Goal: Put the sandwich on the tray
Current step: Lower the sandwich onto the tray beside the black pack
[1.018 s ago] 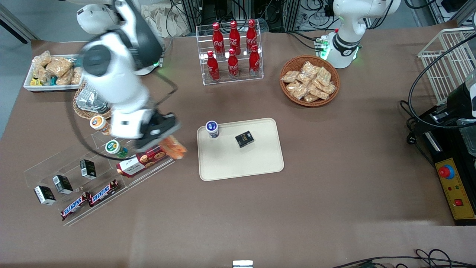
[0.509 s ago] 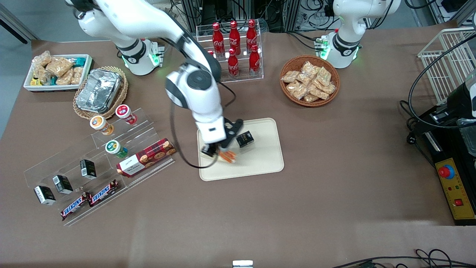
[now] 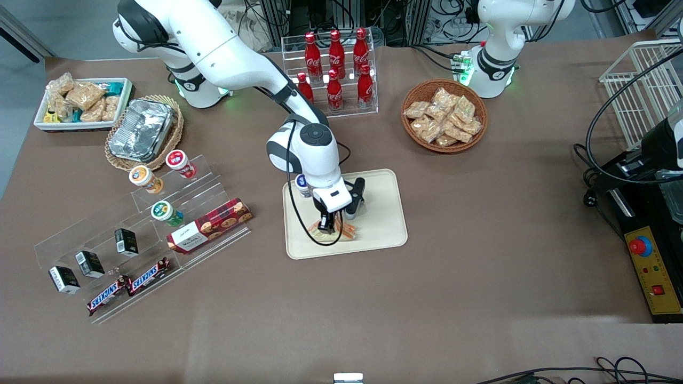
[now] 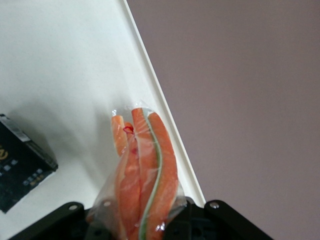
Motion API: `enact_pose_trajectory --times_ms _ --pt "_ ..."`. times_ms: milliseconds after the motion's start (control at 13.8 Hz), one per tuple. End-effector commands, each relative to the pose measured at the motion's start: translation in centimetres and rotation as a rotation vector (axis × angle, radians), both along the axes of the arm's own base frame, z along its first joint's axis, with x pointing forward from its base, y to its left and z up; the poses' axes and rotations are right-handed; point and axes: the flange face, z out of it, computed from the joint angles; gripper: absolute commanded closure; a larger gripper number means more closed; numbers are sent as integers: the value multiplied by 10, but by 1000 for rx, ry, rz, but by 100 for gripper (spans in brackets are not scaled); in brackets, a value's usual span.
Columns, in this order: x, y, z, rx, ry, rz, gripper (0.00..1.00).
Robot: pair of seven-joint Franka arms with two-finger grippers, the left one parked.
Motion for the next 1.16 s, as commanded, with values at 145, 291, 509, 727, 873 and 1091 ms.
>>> enact_pose_trajectory --times_ms 145,291,509,727,873,1091 --pt "7 19 -1 -4 -46 57 100" --pt "6 21 -13 -11 -35 57 100" --pt "5 24 -15 -4 -33 49 100" --pt "5 29 -10 -1 -43 59 100" --pt "3 31 -10 11 -38 41 1" --pt "4 31 -8 15 -39 35 1"
